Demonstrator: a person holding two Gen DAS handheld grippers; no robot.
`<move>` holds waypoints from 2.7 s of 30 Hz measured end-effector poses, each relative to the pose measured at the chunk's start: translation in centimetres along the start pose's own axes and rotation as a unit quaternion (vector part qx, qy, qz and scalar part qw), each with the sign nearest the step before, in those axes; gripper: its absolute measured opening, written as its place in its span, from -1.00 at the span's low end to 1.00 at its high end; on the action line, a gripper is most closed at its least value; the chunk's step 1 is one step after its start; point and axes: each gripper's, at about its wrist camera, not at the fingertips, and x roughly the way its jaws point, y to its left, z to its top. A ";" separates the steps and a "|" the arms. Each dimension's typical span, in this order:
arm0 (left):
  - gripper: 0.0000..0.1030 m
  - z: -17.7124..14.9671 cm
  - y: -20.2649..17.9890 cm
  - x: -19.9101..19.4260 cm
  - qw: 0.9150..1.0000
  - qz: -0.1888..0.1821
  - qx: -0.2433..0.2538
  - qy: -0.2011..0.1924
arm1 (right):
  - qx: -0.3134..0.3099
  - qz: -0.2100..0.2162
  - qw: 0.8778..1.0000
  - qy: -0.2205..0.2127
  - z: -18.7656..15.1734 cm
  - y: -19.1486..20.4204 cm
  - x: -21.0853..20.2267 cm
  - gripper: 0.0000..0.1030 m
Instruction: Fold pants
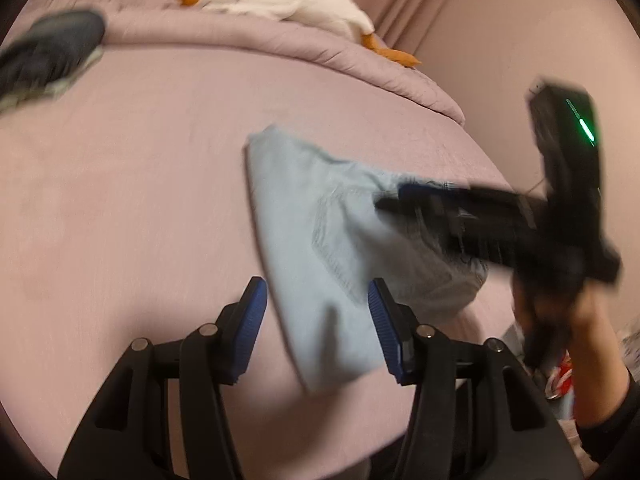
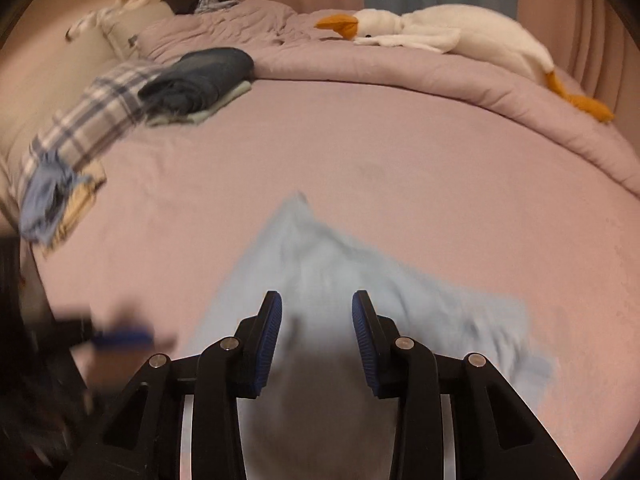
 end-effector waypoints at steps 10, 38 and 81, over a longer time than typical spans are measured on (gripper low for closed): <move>-0.04 0.9 -2.6 8.4 0.991 0.071 0.094 0.055 | 0.006 -0.076 0.997 0.024 -5.9 0.7 0.6 -0.29; 0.00 -0.4 -1.5 5.6 0.988 0.115 0.096 0.041 | 0.108 -0.069 0.992 -0.017 -4.9 -5.5 -2.7 -0.02; 0.27 -0.4 0.8 4.1 0.996 0.079 0.014 0.043 | 0.340 0.085 0.937 -0.004 -9.7 -13.2 -2.4 0.40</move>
